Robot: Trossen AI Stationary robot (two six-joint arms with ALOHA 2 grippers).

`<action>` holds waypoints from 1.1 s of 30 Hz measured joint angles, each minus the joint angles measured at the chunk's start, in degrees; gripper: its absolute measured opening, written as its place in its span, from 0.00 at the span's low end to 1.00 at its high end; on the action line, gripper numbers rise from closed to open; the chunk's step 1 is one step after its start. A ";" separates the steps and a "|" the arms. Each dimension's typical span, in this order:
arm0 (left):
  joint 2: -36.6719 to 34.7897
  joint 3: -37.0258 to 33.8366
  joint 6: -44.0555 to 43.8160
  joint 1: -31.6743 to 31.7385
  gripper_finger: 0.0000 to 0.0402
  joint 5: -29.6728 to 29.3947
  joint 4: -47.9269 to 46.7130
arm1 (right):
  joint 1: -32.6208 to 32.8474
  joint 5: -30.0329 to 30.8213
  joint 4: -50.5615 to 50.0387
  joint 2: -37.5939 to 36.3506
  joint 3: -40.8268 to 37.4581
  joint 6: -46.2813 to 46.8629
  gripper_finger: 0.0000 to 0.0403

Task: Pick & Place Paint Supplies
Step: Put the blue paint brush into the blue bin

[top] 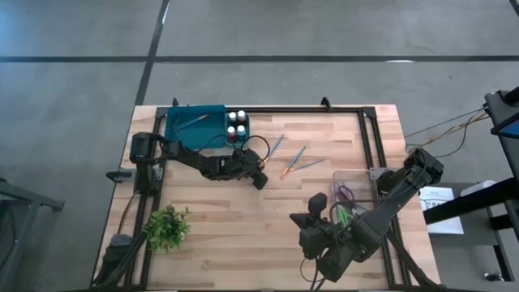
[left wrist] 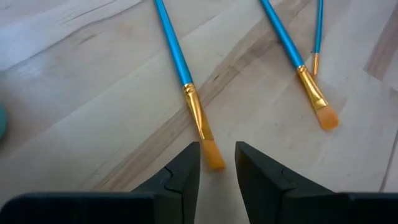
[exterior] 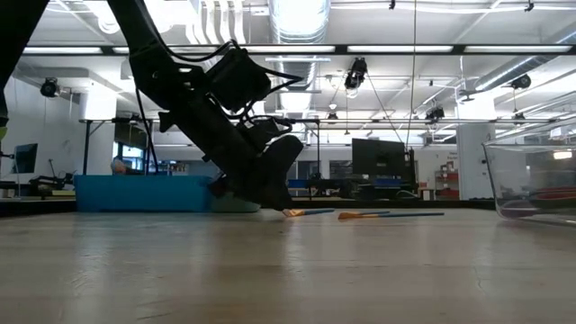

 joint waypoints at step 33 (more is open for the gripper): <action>7.67 8.46 1.47 0.54 0.27 0.50 -6.54 | 0.48 0.00 -1.29 0.00 0.00 1.35 0.02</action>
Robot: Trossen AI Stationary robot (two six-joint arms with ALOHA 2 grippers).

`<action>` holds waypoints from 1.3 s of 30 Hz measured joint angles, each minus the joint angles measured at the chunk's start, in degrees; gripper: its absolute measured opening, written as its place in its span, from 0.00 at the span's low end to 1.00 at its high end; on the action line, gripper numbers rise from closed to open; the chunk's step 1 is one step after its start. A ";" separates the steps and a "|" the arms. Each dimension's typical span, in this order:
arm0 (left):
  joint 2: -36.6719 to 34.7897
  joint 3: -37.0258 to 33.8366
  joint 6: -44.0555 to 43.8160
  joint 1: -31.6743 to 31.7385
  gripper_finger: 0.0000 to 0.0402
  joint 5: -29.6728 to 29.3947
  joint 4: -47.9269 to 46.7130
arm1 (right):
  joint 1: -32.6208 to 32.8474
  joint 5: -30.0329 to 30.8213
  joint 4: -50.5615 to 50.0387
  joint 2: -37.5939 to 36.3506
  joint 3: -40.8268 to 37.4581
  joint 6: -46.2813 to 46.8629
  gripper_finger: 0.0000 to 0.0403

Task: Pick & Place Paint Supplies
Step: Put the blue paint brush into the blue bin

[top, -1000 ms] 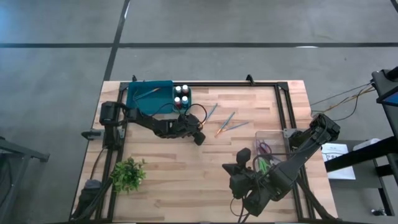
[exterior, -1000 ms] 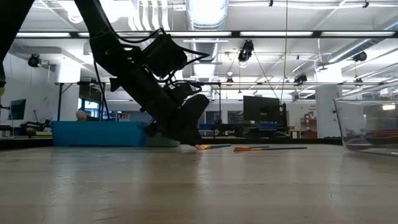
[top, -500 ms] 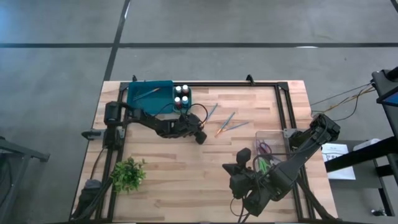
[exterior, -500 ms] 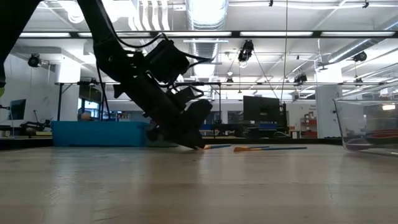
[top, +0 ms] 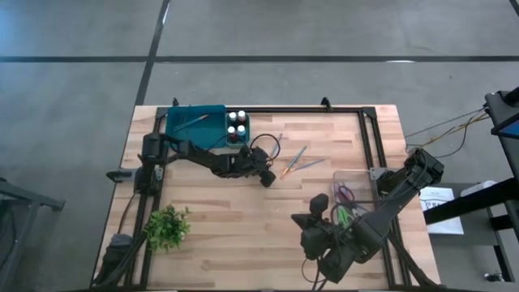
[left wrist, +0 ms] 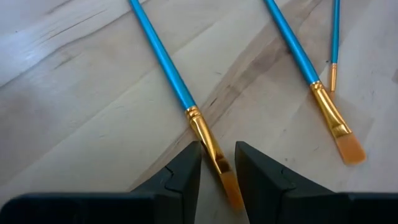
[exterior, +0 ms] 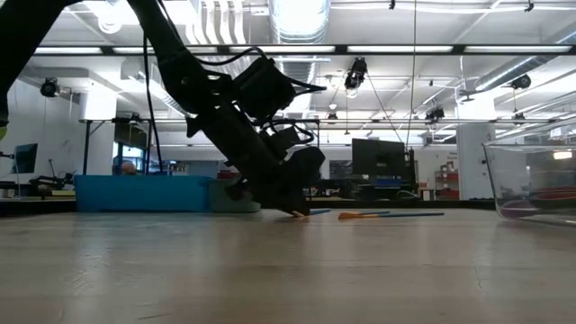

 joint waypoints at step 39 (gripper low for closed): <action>-1.53 -0.44 3.26 -3.57 0.01 -2.73 -3.06 | 0.00 -0.01 -1.29 0.00 0.00 1.84 0.02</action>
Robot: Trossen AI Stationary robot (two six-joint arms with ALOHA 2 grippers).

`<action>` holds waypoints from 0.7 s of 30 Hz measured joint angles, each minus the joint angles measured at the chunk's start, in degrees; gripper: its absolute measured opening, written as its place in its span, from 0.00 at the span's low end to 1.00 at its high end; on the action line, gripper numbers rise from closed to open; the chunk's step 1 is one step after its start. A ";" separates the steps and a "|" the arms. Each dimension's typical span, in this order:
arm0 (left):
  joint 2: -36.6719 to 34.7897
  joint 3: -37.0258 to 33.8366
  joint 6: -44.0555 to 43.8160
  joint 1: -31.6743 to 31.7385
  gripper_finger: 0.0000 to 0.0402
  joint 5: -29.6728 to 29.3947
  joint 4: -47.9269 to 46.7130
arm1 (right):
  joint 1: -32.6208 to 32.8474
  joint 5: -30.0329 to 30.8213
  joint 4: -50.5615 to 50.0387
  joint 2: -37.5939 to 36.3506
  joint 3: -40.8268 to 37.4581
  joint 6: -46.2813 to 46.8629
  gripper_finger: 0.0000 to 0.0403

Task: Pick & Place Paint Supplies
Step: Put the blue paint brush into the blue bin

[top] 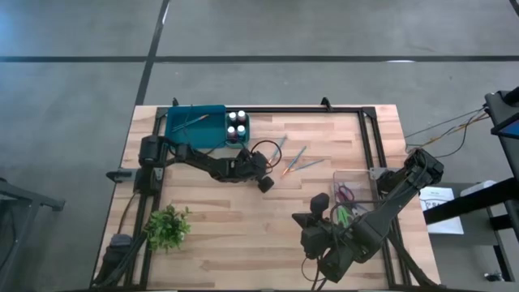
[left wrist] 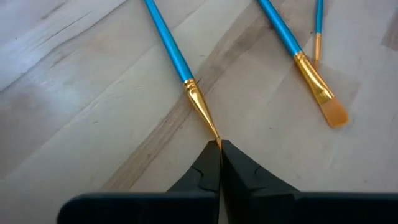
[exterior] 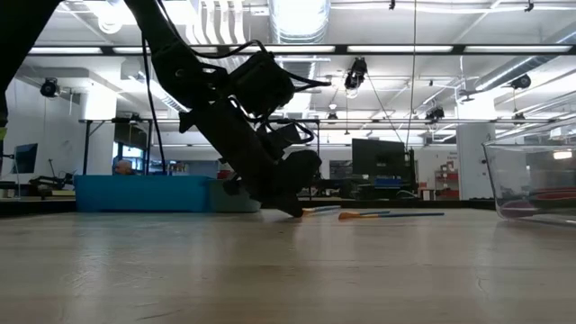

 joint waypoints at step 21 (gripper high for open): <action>-22.67 -0.59 6.59 -5.18 0.00 -6.96 -22.22 | 0.61 0.00 -0.24 0.00 0.00 0.17 0.02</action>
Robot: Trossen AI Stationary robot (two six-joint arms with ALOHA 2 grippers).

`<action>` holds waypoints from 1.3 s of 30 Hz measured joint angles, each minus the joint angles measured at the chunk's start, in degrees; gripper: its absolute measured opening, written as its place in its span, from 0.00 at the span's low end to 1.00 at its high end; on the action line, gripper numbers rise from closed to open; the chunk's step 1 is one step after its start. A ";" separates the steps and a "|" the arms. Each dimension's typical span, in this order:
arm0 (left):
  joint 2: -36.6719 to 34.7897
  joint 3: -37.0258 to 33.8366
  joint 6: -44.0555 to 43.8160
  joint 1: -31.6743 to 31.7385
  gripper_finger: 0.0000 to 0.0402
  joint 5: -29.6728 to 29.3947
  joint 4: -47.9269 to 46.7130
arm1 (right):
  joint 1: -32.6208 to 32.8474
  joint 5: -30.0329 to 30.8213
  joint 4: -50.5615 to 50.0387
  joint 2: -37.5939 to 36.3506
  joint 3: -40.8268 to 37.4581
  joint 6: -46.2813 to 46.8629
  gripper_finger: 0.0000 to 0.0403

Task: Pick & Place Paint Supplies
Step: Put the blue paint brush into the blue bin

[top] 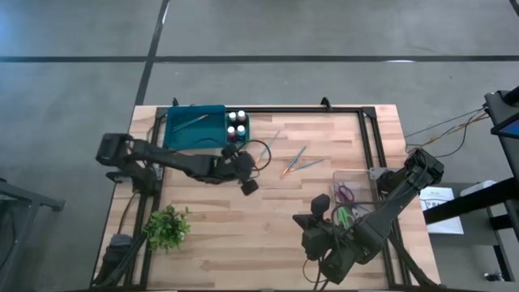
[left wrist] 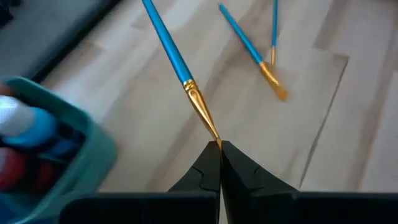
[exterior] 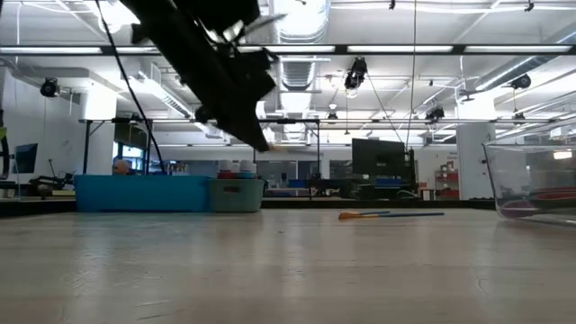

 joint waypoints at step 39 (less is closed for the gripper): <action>-32.18 -13.98 -4.33 23.90 0.00 5.17 -29.73 | -0.02 0.13 0.29 0.00 0.02 -0.36 0.02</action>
